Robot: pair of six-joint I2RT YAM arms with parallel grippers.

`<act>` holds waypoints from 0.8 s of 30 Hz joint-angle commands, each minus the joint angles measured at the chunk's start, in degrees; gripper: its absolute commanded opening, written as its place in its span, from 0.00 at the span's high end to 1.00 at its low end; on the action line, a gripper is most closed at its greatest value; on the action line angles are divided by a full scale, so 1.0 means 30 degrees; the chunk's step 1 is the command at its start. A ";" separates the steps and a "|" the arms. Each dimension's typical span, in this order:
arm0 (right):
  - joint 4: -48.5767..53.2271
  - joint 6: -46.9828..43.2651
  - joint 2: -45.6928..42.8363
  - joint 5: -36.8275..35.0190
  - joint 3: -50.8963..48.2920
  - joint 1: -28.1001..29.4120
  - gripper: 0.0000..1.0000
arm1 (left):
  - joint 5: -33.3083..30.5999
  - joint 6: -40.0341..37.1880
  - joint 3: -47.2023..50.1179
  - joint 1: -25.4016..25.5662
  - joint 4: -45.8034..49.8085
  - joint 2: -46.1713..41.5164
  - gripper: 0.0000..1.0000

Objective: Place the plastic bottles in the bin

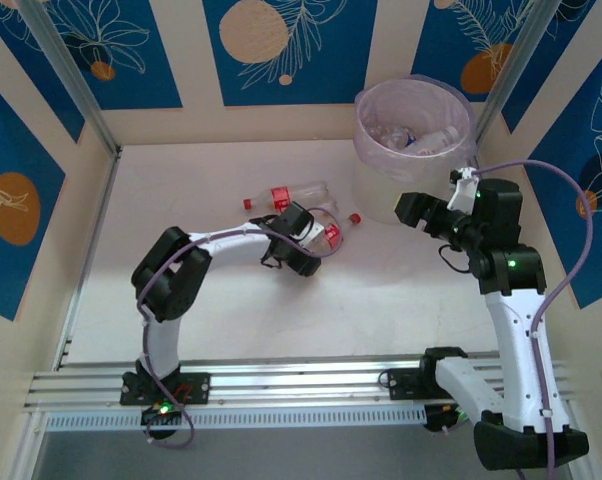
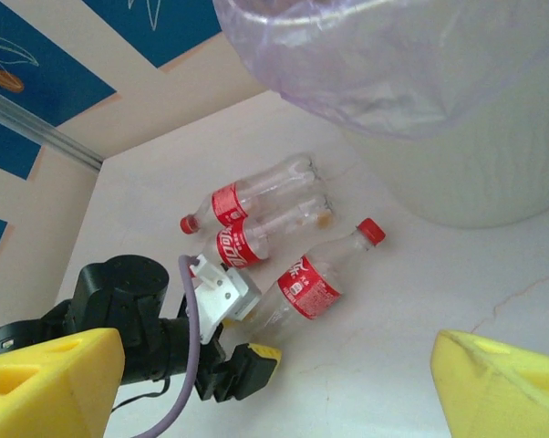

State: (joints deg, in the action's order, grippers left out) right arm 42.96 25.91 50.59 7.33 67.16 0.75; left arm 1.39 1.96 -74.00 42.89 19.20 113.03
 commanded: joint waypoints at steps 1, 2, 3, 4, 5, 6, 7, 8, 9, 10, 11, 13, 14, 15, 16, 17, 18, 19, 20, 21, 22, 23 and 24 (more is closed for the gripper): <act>0.0282 0.0526 -0.0696 0.0314 -0.0483 -0.0017 0.12 | 0.0186 0.0102 -0.0456 0.0190 -0.0040 0.0521 0.29; 0.0339 0.0560 -0.0826 0.0259 -0.0676 -0.0009 0.12 | 0.0182 0.0109 -0.0482 0.0232 0.0012 0.0586 0.31; 0.0405 0.0626 -0.0939 0.0182 -0.0830 -0.0017 0.12 | 0.0193 0.0110 -0.0486 0.0318 0.0054 0.0596 0.36; 0.0389 0.0740 -0.1043 0.0124 -0.0999 -0.0017 0.12 | 0.0155 0.0160 -0.0422 0.0380 0.0011 0.0508 0.40; 0.0252 0.0940 -0.1184 0.0076 -0.1247 -0.0017 0.12 | 0.0164 0.0209 -0.0265 0.0410 -0.0091 0.0373 0.43; 0.0057 0.1209 -0.1324 0.0097 -0.1541 -0.0017 0.12 | 0.0232 0.0251 -0.0089 0.0446 -0.0224 0.0137 0.44; -0.0189 0.1492 -0.1456 0.0197 -0.1846 -0.0021 0.12 | 0.0262 0.0350 0.0114 0.0469 -0.0301 -0.0081 0.44; -0.0476 0.1825 -0.1560 0.0384 -0.2196 0.0008 0.12 | 0.0295 0.0481 0.0334 0.0541 -0.0337 -0.0420 0.44; -0.0751 0.2193 -0.1687 0.0474 -0.2536 0.0053 0.12 | 0.0299 0.0612 0.0618 0.0578 -0.0394 -0.0891 0.44; -0.1024 0.2525 -0.1783 0.0457 -0.2935 0.0132 0.12 | 0.0368 0.0755 0.0964 0.0655 -0.0491 -0.1395 0.44; -0.1419 0.2969 -0.1930 0.0427 -0.3398 0.0278 0.12 | 0.0400 0.0951 0.1496 0.0670 -0.0811 -0.2086 0.45; -0.2192 0.3769 -0.2153 0.0341 -0.4363 0.0651 0.12 | 0.0618 0.1477 0.2589 0.0724 -0.1487 -0.3571 0.46; -0.2637 0.4155 -0.2208 0.0261 -0.4820 0.0934 0.11 | 0.0783 0.1765 0.3195 0.0708 -0.1825 -0.4384 0.46; -0.3068 0.4486 -0.2217 0.0245 -0.5258 0.1255 0.10 | 0.0988 0.2133 0.3805 0.0712 -0.2293 -0.5245 0.46; -0.3574 0.4720 -0.2200 0.0358 -0.5574 0.1505 0.10 | 0.1219 0.2426 0.4375 0.0738 -0.2767 -0.5905 0.47; -0.4137 0.5044 -0.2118 0.0544 -0.5865 0.1842 0.09 | 0.1577 0.2772 0.4967 0.0757 -0.3327 -0.6660 0.47; -0.4852 0.5394 -0.1992 0.0786 -0.6176 0.2217 0.08 | 0.1983 0.3054 0.5531 0.0789 -0.3864 -0.7298 0.47; -0.5613 0.5670 -0.1833 0.1080 -0.6414 0.2586 0.07 | 0.2322 0.3300 0.5916 0.0794 -0.4237 -0.7756 0.48; -0.6405 0.6023 -0.1596 0.1318 -0.6620 0.3065 0.06 | 0.2609 0.3561 0.6288 0.0858 -0.4559 -0.8197 0.48; -0.7121 0.6400 -0.1269 0.1435 -0.6774 0.3497 0.05 | 0.2857 0.3747 0.6585 0.0905 -0.4803 -0.8601 0.48; -0.7658 0.6575 -0.0939 0.1452 -0.6810 0.3976 0.04 | 0.3053 0.3905 0.6818 0.0971 -0.5103 -0.8925 0.48; -0.7947 0.6635 -0.0460 0.1204 -0.6735 0.4466 0.03 | 0.3203 0.4094 0.7089 0.1039 -0.5373 -0.9261 0.48; -0.8112 0.6633 0.0005 0.0914 -0.6619 0.4899 0.03 | 0.3347 0.4310 0.7278 0.1123 -0.5615 -0.9620 0.48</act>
State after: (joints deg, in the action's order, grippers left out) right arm 25.58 42.81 48.38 9.39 47.33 12.80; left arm 7.57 11.79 -54.35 45.23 6.87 86.26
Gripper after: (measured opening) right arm 0.967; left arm 0.584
